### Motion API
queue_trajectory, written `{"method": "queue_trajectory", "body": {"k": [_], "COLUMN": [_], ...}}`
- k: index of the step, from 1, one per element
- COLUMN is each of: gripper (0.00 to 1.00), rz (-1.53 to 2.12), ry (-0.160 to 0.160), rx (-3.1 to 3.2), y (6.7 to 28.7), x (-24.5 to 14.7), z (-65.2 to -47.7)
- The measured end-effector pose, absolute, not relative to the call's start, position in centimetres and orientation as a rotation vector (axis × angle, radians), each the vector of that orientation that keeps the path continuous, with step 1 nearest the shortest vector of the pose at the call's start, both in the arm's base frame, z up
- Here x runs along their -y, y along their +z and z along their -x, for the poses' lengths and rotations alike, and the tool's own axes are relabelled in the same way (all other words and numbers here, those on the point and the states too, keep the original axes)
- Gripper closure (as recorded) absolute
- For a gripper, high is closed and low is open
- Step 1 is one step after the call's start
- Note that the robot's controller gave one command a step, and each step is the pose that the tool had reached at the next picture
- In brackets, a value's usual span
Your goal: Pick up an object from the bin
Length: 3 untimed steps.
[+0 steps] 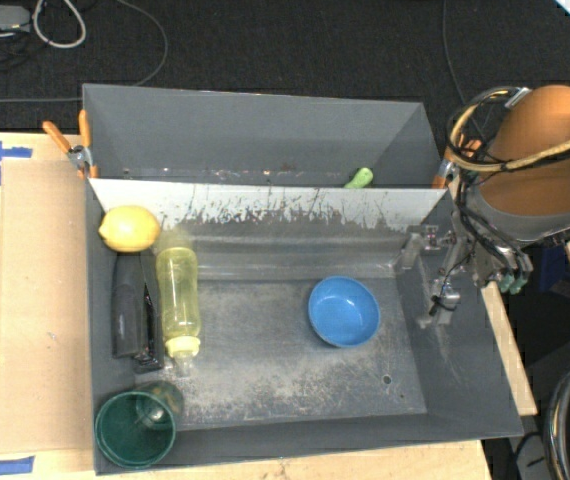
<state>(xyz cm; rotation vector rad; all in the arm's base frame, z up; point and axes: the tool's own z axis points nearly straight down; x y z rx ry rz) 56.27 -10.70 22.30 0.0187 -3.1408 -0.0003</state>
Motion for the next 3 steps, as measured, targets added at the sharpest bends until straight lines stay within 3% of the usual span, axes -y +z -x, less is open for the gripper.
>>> {"method": "queue_trajectory", "body": {"k": [1,2,3], "gripper": [0.0,0.0,0.0], "rz": [-0.019,-0.576,-0.075], "ry": [0.0,0.001,0.0], "rx": [3.141,3.092,3.142], "y": [22.3,30.7,18.7], "x": [10.7,8.7,5.3], "z": [-56.3,-52.1,-55.7]}}
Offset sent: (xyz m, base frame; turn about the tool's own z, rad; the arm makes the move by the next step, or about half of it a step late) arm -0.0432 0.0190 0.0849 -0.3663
